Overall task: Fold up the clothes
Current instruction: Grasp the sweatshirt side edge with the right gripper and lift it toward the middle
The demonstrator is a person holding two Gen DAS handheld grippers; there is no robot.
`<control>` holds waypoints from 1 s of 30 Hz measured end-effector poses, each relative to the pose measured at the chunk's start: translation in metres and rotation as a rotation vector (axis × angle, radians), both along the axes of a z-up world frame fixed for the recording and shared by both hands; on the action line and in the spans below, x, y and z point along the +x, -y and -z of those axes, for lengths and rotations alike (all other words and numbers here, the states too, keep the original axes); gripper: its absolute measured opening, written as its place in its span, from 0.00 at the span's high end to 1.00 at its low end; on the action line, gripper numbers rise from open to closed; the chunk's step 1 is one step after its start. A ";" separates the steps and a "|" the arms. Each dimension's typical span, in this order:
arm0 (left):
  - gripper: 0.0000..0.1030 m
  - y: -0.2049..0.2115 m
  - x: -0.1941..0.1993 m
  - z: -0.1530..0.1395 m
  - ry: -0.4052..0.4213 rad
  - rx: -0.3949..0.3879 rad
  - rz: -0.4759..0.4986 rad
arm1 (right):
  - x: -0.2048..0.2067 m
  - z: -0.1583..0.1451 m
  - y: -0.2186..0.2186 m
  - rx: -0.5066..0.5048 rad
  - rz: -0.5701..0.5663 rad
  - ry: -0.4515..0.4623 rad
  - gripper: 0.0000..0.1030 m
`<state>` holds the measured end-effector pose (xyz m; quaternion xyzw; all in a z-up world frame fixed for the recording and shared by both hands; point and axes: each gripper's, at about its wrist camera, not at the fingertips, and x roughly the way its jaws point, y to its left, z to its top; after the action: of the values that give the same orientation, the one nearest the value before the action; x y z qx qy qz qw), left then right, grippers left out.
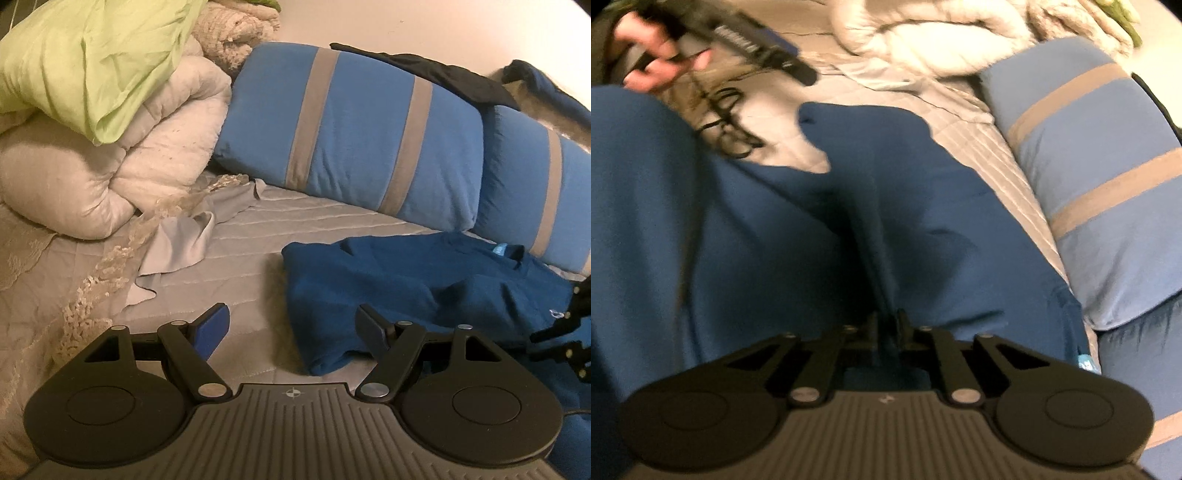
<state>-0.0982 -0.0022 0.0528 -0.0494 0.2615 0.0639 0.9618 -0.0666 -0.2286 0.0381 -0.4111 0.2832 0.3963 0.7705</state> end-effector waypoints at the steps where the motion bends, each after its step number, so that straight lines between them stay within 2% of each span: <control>1: 0.27 0.000 0.000 0.000 -0.002 0.005 0.001 | -0.004 0.000 0.001 -0.010 -0.018 0.012 0.61; 4: 0.27 0.001 0.000 -0.002 -0.006 0.019 0.005 | -0.006 0.000 0.004 -0.044 -0.034 0.067 0.54; 7: 0.27 0.001 -0.001 -0.003 -0.011 0.033 0.009 | -0.003 -0.002 0.005 -0.055 -0.055 0.092 0.37; 10: 0.27 0.002 -0.001 -0.004 -0.016 0.048 0.013 | 0.003 0.002 0.003 -0.090 -0.088 0.100 0.37; 13: 0.27 0.002 -0.001 -0.004 -0.023 0.058 0.018 | 0.009 0.009 -0.003 -0.115 -0.105 0.103 0.40; 18: 0.27 0.005 0.004 -0.001 -0.047 0.082 0.051 | 0.015 0.018 -0.012 -0.140 -0.126 0.075 0.55; 21: 0.27 0.012 0.010 0.001 -0.078 0.150 0.119 | 0.018 0.020 -0.016 -0.151 -0.134 0.063 0.61; 23: 0.27 0.017 0.015 0.002 -0.099 0.201 0.172 | 0.020 0.021 -0.019 -0.159 -0.129 0.055 0.87; 26: 0.27 0.028 0.020 -0.001 -0.115 0.280 0.256 | 0.023 0.019 -0.021 -0.163 -0.108 0.070 0.94; 30: 0.27 0.042 0.029 0.000 -0.142 0.346 0.350 | 0.027 0.008 -0.023 -0.153 -0.050 0.162 0.95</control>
<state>-0.0696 -0.0444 0.0524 0.1666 0.3181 -0.0565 0.9316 -0.0399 -0.2054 0.0305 -0.5063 0.2390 0.3580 0.7473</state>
